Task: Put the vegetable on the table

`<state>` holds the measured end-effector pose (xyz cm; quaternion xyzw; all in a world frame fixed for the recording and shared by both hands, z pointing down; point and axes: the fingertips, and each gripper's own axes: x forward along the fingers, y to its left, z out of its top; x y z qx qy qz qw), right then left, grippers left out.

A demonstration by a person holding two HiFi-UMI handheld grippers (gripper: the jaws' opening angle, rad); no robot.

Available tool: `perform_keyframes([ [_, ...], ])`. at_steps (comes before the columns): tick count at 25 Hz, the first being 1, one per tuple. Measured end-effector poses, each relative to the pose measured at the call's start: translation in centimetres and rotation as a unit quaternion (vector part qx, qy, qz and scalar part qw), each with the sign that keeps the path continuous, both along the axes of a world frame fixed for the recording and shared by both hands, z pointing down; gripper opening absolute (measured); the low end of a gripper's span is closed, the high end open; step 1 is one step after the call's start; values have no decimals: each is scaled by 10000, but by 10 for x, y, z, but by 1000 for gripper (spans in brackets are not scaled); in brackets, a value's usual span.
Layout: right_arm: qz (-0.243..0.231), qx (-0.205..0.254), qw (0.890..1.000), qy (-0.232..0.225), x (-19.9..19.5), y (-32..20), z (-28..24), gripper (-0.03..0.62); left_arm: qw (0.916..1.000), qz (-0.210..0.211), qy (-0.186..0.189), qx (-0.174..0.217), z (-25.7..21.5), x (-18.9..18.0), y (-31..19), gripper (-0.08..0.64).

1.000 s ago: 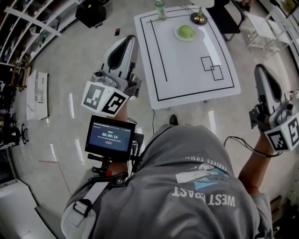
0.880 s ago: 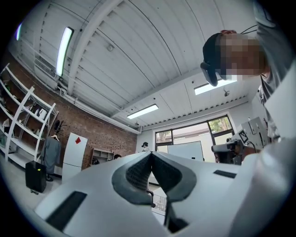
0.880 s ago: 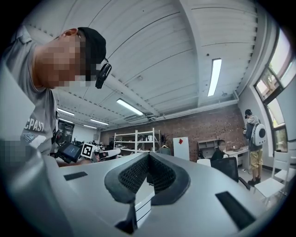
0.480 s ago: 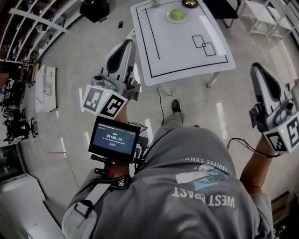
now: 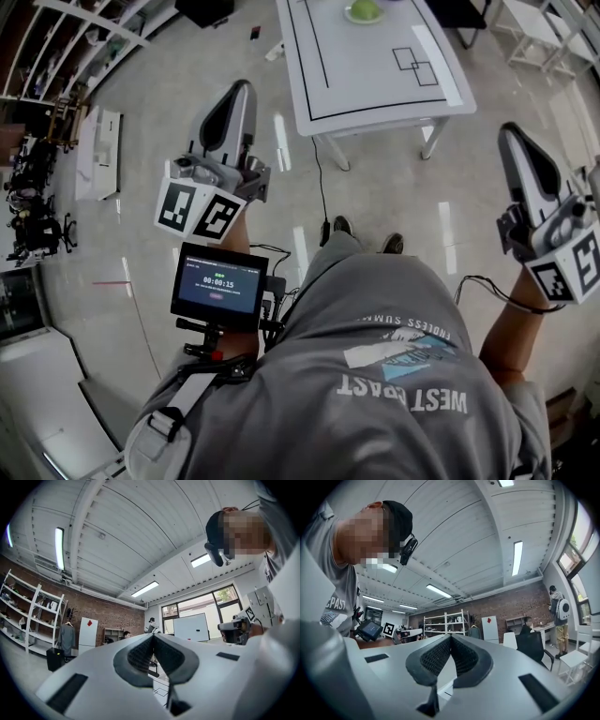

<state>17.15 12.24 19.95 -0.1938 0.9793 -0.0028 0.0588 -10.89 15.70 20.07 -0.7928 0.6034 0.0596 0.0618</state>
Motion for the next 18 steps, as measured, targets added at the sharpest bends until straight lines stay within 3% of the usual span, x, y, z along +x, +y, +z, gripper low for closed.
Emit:
perform_keyframes([
  [5,41,165,9996,236,-73,67,-4,6,9998,-128,114,40,11,-80,68,6],
  [8,159,315,9987,355,-97,93,-29,6,9997,-82,217,70,-2,-109,88,6],
  [12,415,328,9979,367,-108,113,-36,6,9995,75,318,46,-1,-126,101,6],
  [18,660,391,9966,292,-98,130,-14,6,9994,259,225,107,16,-117,106,6],
])
